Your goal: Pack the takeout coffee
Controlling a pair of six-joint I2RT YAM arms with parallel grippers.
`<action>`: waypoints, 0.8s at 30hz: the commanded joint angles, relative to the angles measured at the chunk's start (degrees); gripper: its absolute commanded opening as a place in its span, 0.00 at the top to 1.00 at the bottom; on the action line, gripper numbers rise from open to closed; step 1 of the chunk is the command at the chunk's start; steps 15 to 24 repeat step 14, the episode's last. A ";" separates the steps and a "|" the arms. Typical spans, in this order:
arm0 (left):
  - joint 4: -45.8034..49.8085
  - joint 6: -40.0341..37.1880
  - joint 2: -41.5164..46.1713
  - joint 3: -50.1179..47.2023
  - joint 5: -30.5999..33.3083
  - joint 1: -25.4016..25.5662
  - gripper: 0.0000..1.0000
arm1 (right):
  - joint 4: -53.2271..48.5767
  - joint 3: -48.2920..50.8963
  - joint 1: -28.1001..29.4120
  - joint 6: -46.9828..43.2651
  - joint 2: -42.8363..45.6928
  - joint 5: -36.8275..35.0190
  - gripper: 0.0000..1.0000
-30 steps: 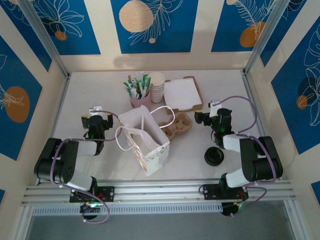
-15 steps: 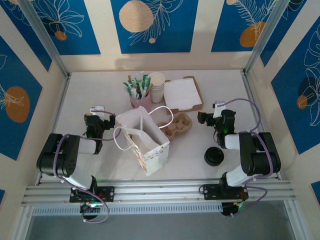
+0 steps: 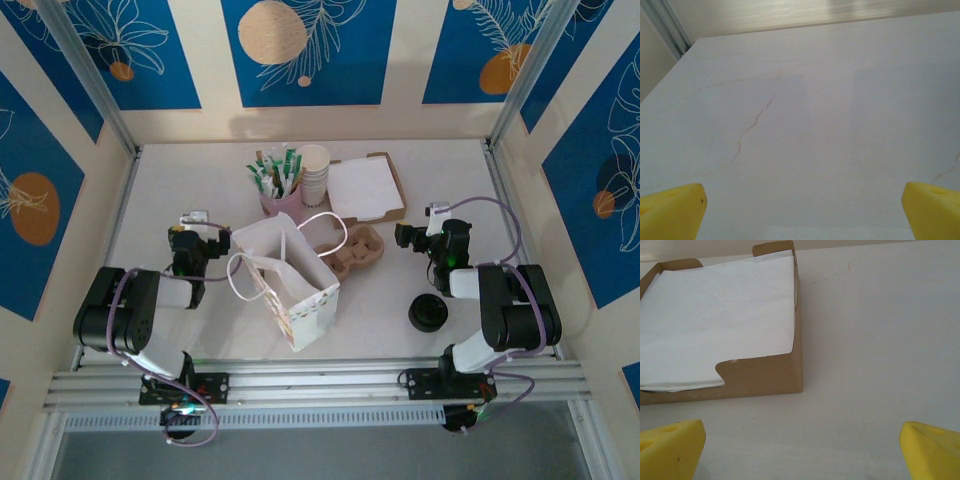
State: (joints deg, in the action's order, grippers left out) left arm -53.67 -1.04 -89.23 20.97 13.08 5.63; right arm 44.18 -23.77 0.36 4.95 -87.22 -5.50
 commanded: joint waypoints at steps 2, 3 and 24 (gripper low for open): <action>-2.21 0.16 -0.24 -0.67 -0.16 -0.39 0.00 | 1.87 -0.13 -0.27 0.50 -0.04 0.93 0.01; -2.23 0.14 -0.23 -0.67 -0.21 -0.36 0.00 | 1.89 -0.11 -0.27 0.50 -0.04 0.93 0.01; -2.23 0.16 -0.22 -0.67 -0.16 -0.36 0.00 | 1.84 -0.12 -0.25 0.41 0.08 1.11 0.01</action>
